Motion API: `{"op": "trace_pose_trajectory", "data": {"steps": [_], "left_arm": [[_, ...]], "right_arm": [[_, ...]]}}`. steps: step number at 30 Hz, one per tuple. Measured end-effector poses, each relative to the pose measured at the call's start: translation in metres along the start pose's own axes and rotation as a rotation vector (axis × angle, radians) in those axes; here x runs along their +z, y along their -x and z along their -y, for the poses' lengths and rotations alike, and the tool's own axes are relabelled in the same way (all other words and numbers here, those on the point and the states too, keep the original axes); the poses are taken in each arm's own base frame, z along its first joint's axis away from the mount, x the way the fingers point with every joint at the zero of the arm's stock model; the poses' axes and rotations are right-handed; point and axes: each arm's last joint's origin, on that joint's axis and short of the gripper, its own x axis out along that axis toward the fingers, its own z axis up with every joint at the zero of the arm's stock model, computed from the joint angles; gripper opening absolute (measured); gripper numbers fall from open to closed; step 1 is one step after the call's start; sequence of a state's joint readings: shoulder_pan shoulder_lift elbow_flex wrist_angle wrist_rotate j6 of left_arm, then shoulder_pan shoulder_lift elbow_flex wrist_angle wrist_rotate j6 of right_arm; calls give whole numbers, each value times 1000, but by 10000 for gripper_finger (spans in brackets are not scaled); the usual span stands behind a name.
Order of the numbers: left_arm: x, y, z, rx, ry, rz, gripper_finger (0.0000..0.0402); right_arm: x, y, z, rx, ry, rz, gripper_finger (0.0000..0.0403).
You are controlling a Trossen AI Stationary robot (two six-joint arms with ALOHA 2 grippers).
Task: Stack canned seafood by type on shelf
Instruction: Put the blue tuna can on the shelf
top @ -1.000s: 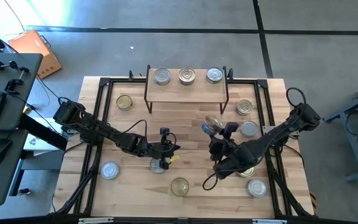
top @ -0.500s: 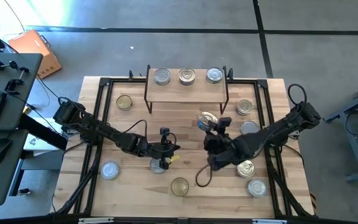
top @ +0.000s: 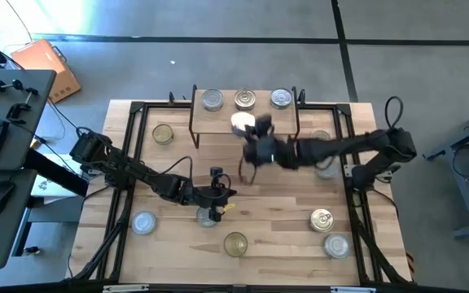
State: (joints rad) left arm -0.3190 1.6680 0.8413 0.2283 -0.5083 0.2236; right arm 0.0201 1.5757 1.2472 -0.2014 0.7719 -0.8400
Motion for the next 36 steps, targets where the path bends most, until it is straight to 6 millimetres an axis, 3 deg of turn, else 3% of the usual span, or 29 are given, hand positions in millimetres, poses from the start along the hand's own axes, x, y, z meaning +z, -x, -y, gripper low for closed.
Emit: {"op": "trace_pose_trajectory", "data": {"steps": [4, 7, 14, 20, 28, 36], "left_arm": [[1, -1, -1, 6, -60, 7, 5], [0, -1, -1, 5, -61, 5, 5], [2, -1, -2, 9, -52, 19, 5], [2, -1, -2, 9, -22, 24, 5], [2, -1, -2, 6, 82, 22, 5], [2, -1, -2, 4, 106, 21, 5]], "right_arm": [[-26, -33, 30, -27, -37, 4, 161], [-43, -45, 38, -1, -108, -30, 161], [-36, -39, 9, 194, -129, -26, 161], [-33, -50, -10, 179, -106, -103, 161], [-34, -59, -14, 163, -105, -130, 161], [-34, -61, -17, 194, -106, -114, 282]]}}
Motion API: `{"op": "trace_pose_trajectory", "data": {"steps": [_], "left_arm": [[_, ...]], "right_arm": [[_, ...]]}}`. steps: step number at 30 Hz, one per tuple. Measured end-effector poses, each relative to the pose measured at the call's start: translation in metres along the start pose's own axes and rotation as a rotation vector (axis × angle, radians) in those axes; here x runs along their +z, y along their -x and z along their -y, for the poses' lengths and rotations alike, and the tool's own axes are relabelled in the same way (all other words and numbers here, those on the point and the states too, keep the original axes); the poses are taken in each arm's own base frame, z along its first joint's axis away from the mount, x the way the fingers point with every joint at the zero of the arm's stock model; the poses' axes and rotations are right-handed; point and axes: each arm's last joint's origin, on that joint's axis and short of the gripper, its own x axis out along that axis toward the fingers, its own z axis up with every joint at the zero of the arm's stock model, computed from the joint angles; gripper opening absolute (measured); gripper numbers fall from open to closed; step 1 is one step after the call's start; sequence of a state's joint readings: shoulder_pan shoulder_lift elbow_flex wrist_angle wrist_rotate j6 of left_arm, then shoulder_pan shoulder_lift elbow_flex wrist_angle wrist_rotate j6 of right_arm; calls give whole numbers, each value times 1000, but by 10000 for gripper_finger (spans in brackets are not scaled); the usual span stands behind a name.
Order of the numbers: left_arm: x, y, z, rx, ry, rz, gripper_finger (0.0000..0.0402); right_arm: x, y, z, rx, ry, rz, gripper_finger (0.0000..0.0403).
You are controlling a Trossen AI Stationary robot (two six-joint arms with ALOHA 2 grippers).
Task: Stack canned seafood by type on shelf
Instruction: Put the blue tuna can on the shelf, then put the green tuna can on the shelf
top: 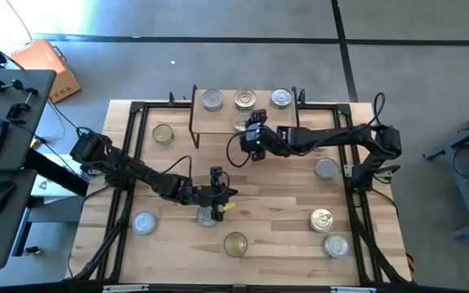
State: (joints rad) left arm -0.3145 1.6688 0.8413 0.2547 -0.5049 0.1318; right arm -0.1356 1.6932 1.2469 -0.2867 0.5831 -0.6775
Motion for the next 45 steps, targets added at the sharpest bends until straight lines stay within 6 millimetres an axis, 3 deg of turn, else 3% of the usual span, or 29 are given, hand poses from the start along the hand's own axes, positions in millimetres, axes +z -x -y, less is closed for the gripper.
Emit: {"op": "trace_pose_trajectory", "data": {"steps": [11, 18, 22, 27, 31, 36, 45], "left_arm": [[-1, 0, 0, -1, -4, -6, 5], [-3, 0, 0, -4, -8, -27, 5], [-5, 0, 1, -4, 91, -46, 5], [-5, 2, 3, -10, 144, -45, 5], [-1, 9, 16, -20, 130, -15, 5], [3, 25, 38, 37, 84, 25, 5], [8, 71, 68, -14, 46, 66, 5]], "right_arm": [[1, 16, 15, -48, -68, 37, 301], [-1, 18, 18, -142, -119, -31, 302], [-1, 20, 19, -153, -184, -27, 302], [9, 42, 13, -109, -269, 61, 302], [22, 67, 1, 0, -331, 185, 303], [34, 87, -28, 121, -343, 273, 303], [19, 97, -106, 256, -461, 371, 303]]}}
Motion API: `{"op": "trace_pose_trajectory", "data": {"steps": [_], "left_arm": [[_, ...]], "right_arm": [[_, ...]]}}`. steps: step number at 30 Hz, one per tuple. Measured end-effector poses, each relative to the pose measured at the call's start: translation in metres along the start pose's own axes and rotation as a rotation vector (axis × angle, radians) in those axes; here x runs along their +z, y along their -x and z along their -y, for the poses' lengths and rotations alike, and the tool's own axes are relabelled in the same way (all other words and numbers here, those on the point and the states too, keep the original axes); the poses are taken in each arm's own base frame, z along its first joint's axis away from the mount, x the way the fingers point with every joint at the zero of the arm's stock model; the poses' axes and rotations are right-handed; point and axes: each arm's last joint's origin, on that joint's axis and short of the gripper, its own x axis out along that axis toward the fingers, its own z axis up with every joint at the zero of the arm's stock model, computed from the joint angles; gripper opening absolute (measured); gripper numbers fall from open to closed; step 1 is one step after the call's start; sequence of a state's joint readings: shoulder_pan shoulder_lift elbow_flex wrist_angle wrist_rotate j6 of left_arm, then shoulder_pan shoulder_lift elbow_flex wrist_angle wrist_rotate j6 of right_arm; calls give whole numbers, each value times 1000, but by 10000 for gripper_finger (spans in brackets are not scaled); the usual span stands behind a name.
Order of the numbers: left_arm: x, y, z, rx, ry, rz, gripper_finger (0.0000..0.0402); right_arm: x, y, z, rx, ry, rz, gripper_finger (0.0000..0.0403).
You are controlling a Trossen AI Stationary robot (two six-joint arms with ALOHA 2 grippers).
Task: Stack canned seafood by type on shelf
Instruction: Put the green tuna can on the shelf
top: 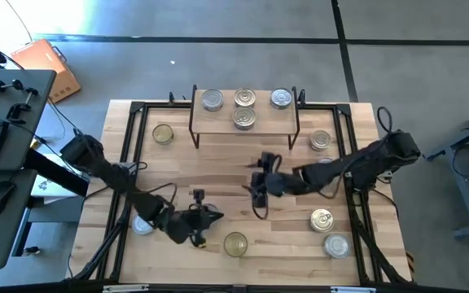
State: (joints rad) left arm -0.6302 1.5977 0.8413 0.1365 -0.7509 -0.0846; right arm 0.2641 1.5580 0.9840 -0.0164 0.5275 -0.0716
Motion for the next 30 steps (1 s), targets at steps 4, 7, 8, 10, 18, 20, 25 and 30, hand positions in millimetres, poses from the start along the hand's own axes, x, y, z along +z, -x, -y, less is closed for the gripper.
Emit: {"op": "trace_pose_trajectory", "data": {"steps": [4, 7, 8, 10, 18, 20, 25, 30], "left_arm": [[-6, 14, 4, -26, -10, -5, 5], [-17, 20, 0, -39, 32, 18, 3], [-22, 22, -3, -39, 55, 28, 2], [-31, 25, -8, -41, 113, 63, 1], [-60, 29, -30, -83, 288, 221, 1], [-66, 28, -34, -75, 309, 229, 1], [-74, 24, -41, -61, 391, 211, 1], [-73, 21, -46, -41, 417, 209, 1]], "right_arm": [[-20, 7, -25, 64, -87, 127, 303], [-33, 14, -38, 105, -152, 203, 303], [-36, 16, -41, 119, -180, 234, 303], [-42, 21, -46, 144, -221, 277, 303], [-49, 27, -53, 176, -243, 301, 303], [-49, 27, -52, 168, -247, 301, 303], [-49, 26, -51, 134, -259, 297, 303], [-49, 24, -49, 133, -294, 294, 302]]}}
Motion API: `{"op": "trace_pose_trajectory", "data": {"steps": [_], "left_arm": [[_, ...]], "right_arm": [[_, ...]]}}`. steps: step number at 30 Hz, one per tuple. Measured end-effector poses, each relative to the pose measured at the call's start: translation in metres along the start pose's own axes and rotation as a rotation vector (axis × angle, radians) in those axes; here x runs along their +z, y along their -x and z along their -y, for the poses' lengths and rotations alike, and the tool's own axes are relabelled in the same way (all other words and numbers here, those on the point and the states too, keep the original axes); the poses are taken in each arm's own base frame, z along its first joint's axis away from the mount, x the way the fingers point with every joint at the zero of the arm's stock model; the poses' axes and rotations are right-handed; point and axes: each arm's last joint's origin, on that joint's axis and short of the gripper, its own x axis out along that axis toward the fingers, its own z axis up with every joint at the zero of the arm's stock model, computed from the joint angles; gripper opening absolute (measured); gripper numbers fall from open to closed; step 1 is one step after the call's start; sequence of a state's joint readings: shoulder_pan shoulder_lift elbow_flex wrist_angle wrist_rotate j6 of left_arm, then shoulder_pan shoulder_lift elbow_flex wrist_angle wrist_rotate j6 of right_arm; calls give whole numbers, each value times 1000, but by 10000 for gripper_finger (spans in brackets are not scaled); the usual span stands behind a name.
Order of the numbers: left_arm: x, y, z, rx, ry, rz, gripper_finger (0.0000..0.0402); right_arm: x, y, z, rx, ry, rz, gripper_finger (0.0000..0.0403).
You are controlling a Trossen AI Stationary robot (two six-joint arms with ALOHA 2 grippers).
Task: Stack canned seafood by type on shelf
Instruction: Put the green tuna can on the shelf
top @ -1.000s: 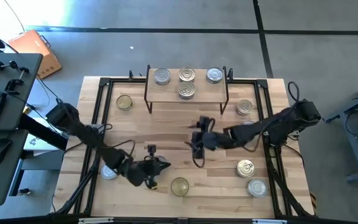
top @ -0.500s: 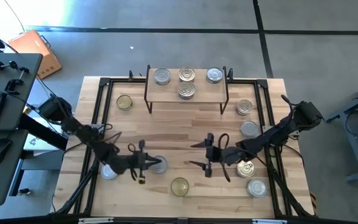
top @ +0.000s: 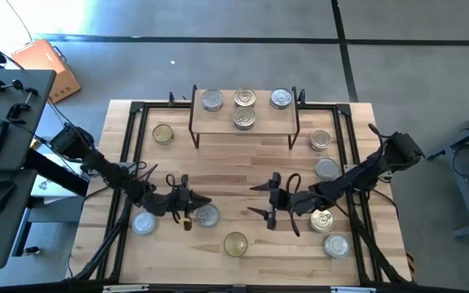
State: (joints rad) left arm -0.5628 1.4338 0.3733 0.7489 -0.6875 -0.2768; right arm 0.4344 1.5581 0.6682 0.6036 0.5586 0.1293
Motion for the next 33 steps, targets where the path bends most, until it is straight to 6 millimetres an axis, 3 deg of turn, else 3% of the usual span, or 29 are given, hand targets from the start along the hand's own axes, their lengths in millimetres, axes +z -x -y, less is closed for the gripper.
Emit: {"op": "trace_pose_trajectory", "data": {"steps": [10, 14, 23, 33], "left_arm": [[1, -2, -3, 11, 36, 2, 1], [0, -2, -1, -35, 60, -16, 1], [0, -2, 0, -60, -94, -15, 1], [14, -2, 22, -85, -288, -13, 0]], "right_arm": [[1, -3, 5, -16, -49, 4, 302], [-1, 1, -3, 10, -80, 2, 302], [-20, 0, -19, -42, -49, -20, 302], [-34, -11, -24, -48, -78, -34, 302]]}}
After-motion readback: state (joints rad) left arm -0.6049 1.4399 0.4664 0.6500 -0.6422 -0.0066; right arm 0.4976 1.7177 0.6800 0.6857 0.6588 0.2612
